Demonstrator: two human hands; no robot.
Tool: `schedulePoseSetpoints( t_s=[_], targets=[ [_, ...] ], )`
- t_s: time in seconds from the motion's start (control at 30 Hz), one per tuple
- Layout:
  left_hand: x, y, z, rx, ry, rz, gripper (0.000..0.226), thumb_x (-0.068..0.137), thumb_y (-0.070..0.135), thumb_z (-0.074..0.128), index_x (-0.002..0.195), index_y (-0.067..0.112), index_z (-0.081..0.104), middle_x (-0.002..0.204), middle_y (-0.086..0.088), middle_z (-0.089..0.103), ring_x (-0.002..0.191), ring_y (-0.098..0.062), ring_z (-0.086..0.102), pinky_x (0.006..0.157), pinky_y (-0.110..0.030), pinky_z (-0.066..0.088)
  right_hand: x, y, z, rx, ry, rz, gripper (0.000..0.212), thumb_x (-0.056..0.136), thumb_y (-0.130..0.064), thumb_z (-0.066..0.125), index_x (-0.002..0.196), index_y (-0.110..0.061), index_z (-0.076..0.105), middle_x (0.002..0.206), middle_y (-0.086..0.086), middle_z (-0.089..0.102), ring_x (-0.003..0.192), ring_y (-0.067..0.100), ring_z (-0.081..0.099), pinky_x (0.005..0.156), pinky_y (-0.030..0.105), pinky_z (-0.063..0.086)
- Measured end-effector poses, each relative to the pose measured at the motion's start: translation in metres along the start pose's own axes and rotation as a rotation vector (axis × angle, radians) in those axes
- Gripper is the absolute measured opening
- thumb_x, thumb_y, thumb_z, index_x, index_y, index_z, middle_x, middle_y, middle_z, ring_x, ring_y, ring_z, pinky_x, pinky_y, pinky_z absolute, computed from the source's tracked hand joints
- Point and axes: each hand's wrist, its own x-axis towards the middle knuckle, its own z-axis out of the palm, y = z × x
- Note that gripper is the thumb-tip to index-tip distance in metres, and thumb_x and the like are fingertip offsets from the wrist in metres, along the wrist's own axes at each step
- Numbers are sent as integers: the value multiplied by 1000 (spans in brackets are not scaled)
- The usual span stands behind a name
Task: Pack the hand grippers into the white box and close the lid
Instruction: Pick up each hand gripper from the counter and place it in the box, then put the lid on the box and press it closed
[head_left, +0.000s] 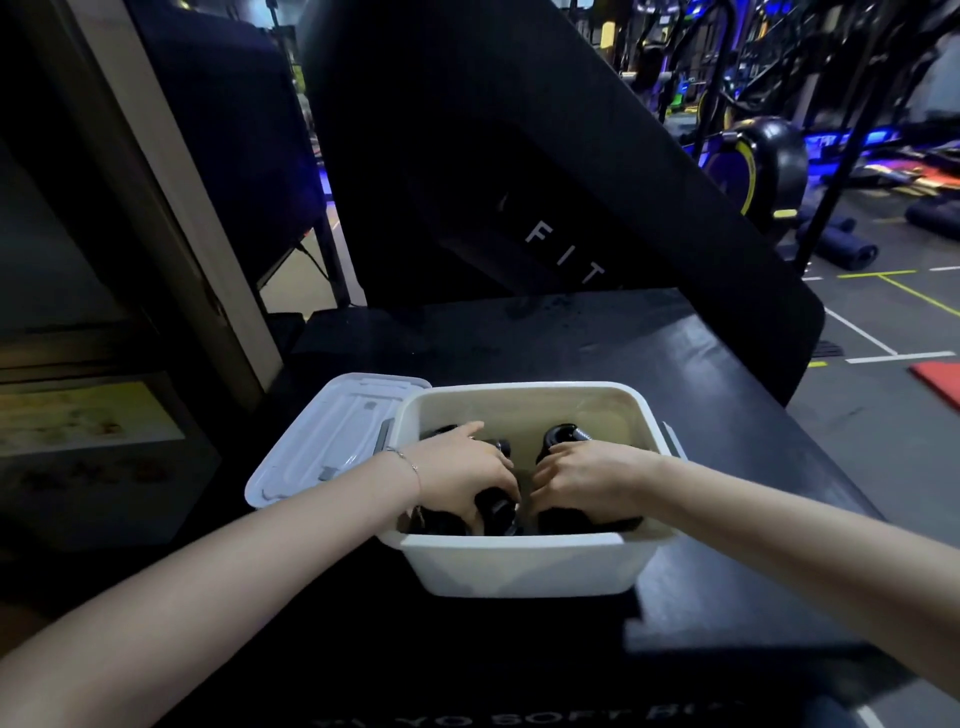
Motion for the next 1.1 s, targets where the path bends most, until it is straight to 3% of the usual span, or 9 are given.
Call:
schedulePoseSetpoints(
  t_s=[0.17,0.4,0.5,0.6,0.7,0.83,0.93,1.1],
  targets=[
    [-17,-3,3,-106,46,1,47,83,35,66,129,26,57,127,3,62,126,-17,48,99,-38,40,-14,3,-13,142,-13,160,64,74,7,46,126,-29,56,129,-1,58,125,24,46,98,42,42],
    [-22,-1,11,-216,152,-31,53,83,31,68,133,22,53,136,0,55,136,-18,39,108,-34,34,-22,1,-10,193,87,256,60,74,4,44,121,-30,60,126,-6,61,123,22,49,91,44,48],
    [-36,-6,10,-285,342,-29,64,83,45,66,139,22,45,143,7,48,140,-7,28,111,-20,22,-19,-5,-8,200,332,259,46,74,-2,46,111,-19,66,115,2,67,111,26,59,88,42,51],
    [-57,-17,8,-446,614,-123,65,84,60,52,139,26,45,146,16,40,136,7,23,107,-3,10,-15,-6,-2,112,532,273,31,77,-11,60,106,-18,68,114,1,68,107,26,63,91,39,51],
    [-76,-37,20,-642,782,-320,69,83,69,37,139,31,43,142,22,38,133,9,26,109,-7,15,-10,-8,0,110,595,335,32,85,-33,55,111,-19,65,122,1,64,113,24,59,96,39,47],
    [-98,-69,63,-684,728,-603,60,92,57,39,144,28,36,147,12,38,137,-6,30,112,-27,23,10,-26,-12,315,698,401,46,88,-48,43,117,-17,63,126,1,61,116,21,55,98,38,44],
    [-112,-88,105,-719,628,-751,58,95,45,45,147,23,30,154,1,30,143,-14,25,117,-32,19,40,-50,-28,448,747,411,51,90,-52,40,126,-20,55,137,0,51,129,18,44,107,35,36],
    [-138,-104,150,-782,472,-905,66,94,49,46,150,24,22,159,-1,17,146,-19,14,119,-37,14,102,-88,-55,454,696,360,51,94,-46,44,138,-20,43,149,4,36,140,21,25,114,36,21]
  ],
)
